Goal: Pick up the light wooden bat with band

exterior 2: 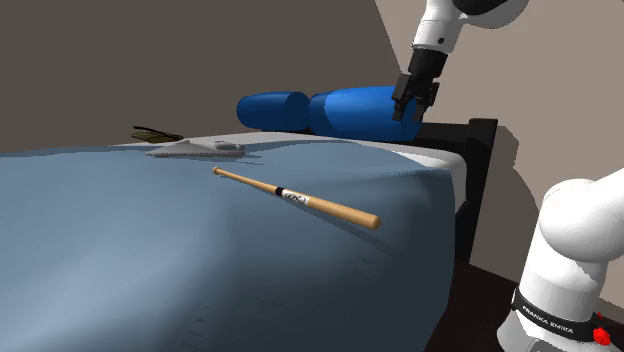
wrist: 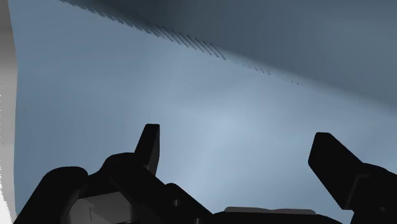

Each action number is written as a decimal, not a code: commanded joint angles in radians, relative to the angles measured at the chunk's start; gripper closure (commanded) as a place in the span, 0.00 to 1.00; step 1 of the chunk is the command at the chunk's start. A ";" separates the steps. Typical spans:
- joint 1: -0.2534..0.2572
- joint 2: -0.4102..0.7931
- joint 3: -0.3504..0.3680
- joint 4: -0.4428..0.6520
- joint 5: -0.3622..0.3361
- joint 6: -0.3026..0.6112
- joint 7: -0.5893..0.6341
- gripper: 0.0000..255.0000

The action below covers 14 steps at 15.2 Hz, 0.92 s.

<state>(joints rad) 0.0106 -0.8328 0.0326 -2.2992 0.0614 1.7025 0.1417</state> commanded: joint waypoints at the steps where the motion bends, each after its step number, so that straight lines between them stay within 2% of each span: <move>1: 0.000 0.000 0.000 0.000 0.000 0.000 0.000 0.00; 14: 0.078 0.297 0.259 0.183 0.092 0.018 0.217 0.00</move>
<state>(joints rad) 0.0845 -0.5631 0.2732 -2.1375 0.1497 1.7225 0.3413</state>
